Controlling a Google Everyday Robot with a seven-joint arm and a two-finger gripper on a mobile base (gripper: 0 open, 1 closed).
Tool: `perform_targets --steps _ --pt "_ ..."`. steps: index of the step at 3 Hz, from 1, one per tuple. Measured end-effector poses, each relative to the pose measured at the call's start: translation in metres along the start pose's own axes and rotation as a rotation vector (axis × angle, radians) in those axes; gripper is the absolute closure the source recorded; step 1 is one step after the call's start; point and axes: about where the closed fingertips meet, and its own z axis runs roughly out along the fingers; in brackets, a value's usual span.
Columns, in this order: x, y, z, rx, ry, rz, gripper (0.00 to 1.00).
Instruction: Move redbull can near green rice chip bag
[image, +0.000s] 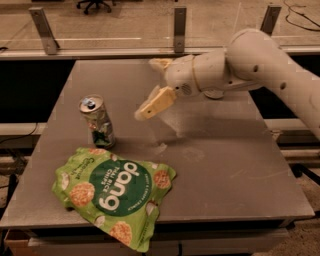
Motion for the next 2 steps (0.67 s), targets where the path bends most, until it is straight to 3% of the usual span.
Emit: perform_targets --steps 1,2 --pt "0.009 -0.056 -0.050 0.162 0.047 -0.044 0.00" --pt "0.007 -0.072 -0.066 0.207 0.054 -0.057 0.00"
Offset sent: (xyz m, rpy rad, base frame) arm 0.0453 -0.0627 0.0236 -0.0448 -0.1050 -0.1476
